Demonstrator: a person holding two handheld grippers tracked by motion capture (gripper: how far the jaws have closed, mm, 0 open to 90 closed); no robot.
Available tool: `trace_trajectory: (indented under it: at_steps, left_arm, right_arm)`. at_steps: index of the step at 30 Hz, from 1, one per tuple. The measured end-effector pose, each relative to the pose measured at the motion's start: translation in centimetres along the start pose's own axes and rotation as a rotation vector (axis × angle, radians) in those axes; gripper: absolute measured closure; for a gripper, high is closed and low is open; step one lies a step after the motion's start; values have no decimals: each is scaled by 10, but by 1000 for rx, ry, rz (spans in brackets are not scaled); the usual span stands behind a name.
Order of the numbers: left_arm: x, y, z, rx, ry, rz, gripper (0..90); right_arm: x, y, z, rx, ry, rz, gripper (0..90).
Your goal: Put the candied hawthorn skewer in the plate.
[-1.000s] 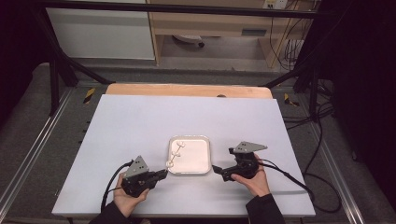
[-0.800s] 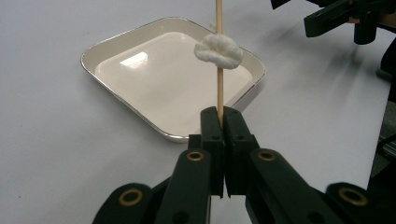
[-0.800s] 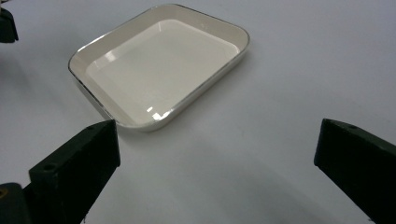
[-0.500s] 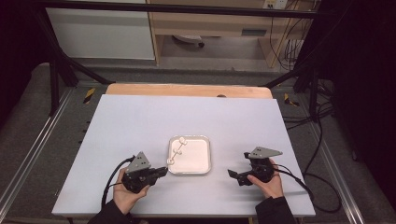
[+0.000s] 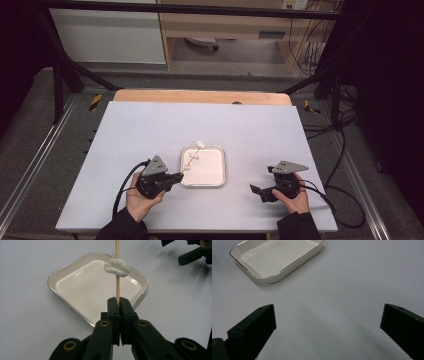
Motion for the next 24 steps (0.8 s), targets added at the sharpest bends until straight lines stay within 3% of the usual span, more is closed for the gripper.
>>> trace_trajectory:
  at_steps: [14,24]
  left_arm:
    - [-27,13,6,26,40,66,883]
    - [-53,7,6,42,85,150,883]
  right_arm:
    - [3,-3,-1,-12,5,-3,10]
    - [3,-4,-1,-8,6,-2,10]
Point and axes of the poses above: each handheld gripper's, and its own axes: x roughly backward along the jaws, y roughly out of its top, z roughly to its left, the point moved 5 cm from there along -x, roughly forward along the jaws, and after that the axes turned 5 degrees about -z, right-handed, at the moved point
